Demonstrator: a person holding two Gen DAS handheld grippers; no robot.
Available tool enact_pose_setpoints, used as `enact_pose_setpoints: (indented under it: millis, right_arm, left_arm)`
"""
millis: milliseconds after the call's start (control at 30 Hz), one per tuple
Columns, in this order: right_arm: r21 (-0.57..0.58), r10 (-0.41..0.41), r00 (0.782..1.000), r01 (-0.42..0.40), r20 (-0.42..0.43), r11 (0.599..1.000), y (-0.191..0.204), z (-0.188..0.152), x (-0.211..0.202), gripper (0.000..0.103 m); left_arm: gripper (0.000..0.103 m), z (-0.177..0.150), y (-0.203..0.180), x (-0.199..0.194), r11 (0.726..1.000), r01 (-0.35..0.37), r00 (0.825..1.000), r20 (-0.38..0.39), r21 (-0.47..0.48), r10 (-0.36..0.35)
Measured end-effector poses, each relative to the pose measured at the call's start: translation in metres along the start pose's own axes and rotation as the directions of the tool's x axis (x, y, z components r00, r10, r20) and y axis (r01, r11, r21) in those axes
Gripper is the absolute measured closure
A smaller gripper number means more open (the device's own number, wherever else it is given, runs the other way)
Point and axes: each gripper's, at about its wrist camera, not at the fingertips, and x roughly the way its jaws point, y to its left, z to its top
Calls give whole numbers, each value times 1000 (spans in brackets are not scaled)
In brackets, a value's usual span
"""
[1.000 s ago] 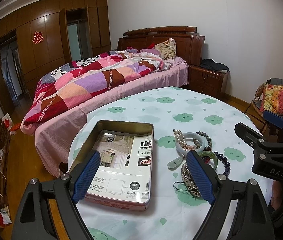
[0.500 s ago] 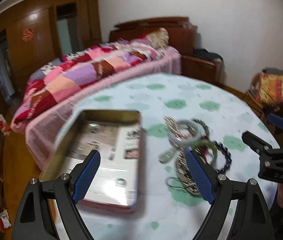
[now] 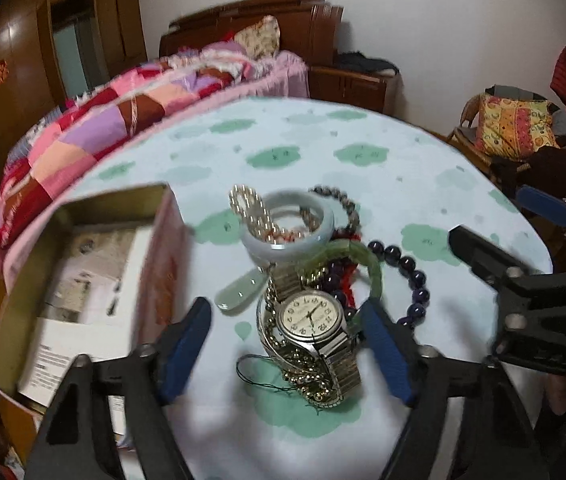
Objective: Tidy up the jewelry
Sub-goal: 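Lower the left gripper onto the silver wristwatch and close on it, then carry the wristwatch into the tin with the left gripper while the right gripper grasps the green jade bangle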
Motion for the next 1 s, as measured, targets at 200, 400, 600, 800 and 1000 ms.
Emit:
enact_pose_setpoints:
  millis: [200, 400, 600, 800, 1000]
  right_arm:
    - [12, 21, 1000, -21, 2, 1000, -2, -1, -2, 0]
    - [4, 26, 1000, -26, 2, 1000, 3, -2, -1, 0]
    - [5, 29, 1000, -29, 3, 1000, 4, -2, 0, 0]
    - [-41, 119, 993, -120, -18, 992, 17, -1, 2, 1]
    - [-92, 215, 975, -219, -60, 971, 36, 9, 8, 13]
  left_arm:
    - [51, -7, -3, 6, 998, 60, 998, -31, -17, -61]
    - [67, -9, 5, -3, 995, 95, 995, 4, -38, -95]
    - [67, -8, 6, -26, 996, 81, 994, 74, -22, -79]
    - [67, -3, 12, -50, 998, 55, 988, 146, -23, -51]
    - [67, 1, 24, -65, 998, 39, 980, 198, -47, -29]
